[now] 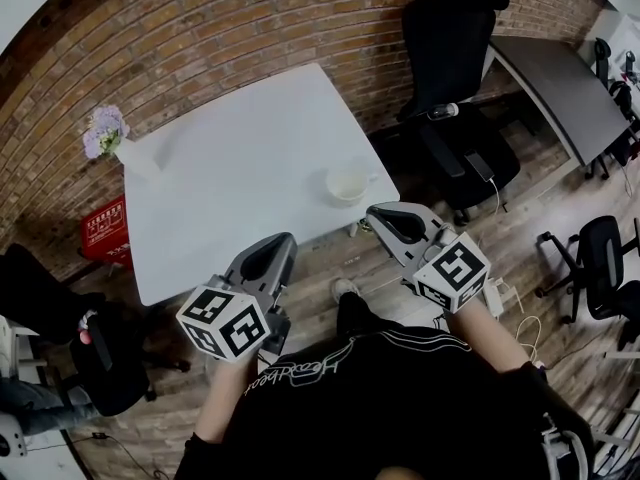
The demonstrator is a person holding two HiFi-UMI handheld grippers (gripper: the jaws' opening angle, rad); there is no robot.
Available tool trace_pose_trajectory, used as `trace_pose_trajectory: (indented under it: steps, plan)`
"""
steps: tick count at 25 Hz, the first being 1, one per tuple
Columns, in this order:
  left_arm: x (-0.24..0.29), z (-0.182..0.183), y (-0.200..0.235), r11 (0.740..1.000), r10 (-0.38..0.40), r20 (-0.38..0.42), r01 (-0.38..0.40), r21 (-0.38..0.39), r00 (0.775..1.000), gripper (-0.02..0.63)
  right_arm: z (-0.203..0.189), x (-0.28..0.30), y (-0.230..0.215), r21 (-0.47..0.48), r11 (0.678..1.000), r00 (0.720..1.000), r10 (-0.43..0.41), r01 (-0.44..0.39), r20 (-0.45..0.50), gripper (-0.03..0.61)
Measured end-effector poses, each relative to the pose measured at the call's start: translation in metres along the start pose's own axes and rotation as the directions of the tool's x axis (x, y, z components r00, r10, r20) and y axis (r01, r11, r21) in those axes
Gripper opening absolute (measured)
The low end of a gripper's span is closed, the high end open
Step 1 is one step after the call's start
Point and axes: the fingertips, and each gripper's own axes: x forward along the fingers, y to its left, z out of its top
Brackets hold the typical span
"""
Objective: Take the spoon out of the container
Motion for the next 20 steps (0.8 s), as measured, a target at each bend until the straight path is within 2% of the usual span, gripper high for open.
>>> trace_pose_trajectory:
  steps: [20]
  plan:
    - [0.010, -0.002, -0.002, 0.999, -0.034, -0.005, 0.034, -0.005, 0.999, 0.005, -0.005, -0.004, -0.004, -0.008, 1.000, 0.999, -0.025, 0.025, -0.034, -0.002]
